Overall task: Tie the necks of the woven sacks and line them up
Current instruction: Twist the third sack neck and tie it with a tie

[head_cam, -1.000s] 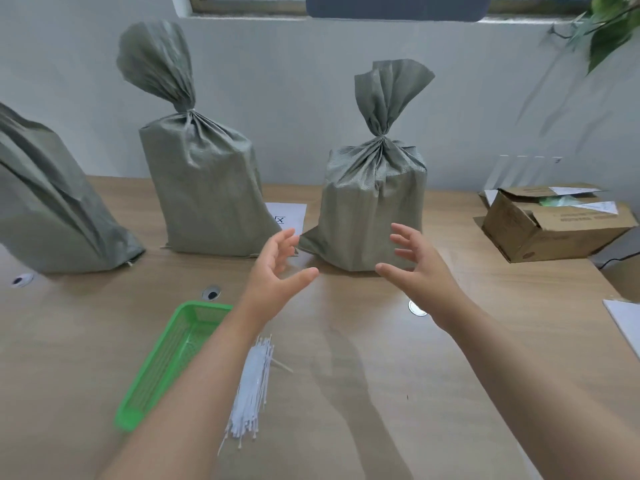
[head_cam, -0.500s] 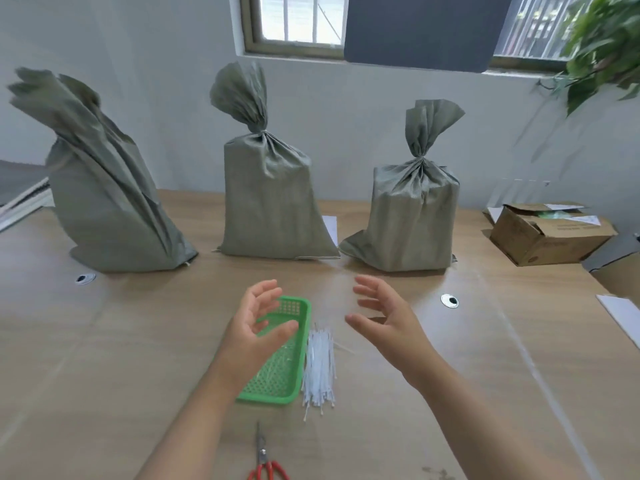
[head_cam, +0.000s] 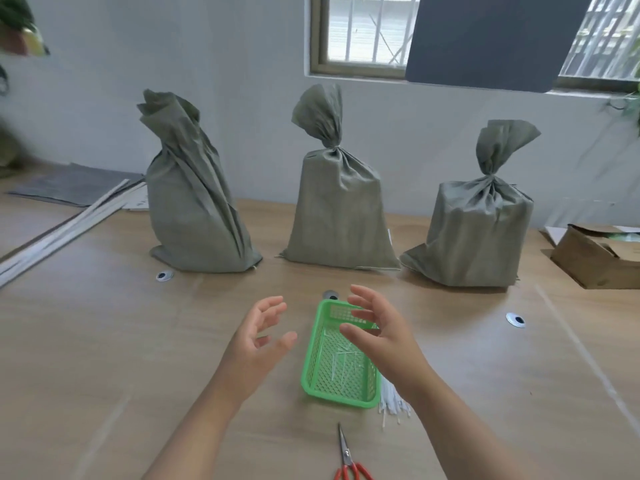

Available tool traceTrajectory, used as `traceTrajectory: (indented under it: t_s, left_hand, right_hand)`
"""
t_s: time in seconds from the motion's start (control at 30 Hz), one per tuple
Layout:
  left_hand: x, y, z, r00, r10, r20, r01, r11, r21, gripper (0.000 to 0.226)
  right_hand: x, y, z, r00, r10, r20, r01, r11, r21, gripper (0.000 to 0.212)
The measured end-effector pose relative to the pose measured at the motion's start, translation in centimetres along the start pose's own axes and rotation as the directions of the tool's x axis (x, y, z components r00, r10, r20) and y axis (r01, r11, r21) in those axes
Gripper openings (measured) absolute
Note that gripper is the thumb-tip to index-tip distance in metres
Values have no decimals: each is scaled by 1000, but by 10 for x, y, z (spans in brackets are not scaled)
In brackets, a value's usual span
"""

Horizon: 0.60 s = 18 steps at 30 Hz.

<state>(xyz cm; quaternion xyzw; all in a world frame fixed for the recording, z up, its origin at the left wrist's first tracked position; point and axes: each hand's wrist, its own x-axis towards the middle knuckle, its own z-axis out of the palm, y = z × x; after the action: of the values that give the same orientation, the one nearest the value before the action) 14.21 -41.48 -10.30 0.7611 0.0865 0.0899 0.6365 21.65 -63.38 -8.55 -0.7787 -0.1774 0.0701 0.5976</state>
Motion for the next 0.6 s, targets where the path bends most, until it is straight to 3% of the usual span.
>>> traceTrajectory:
  t_s: [0.33,0.6]
  left_hand:
    - [42,-9,-66,997,22,-72,-23,1000,-12,65]
    - [111,-45,-186,998,37,-55,-40,998,-50,66]
  right_hand:
    - [56,-7,66,999,-13,34,12,999,33,56]
    - [131,-30,184,999,2,-33,-1,1000,25,57]
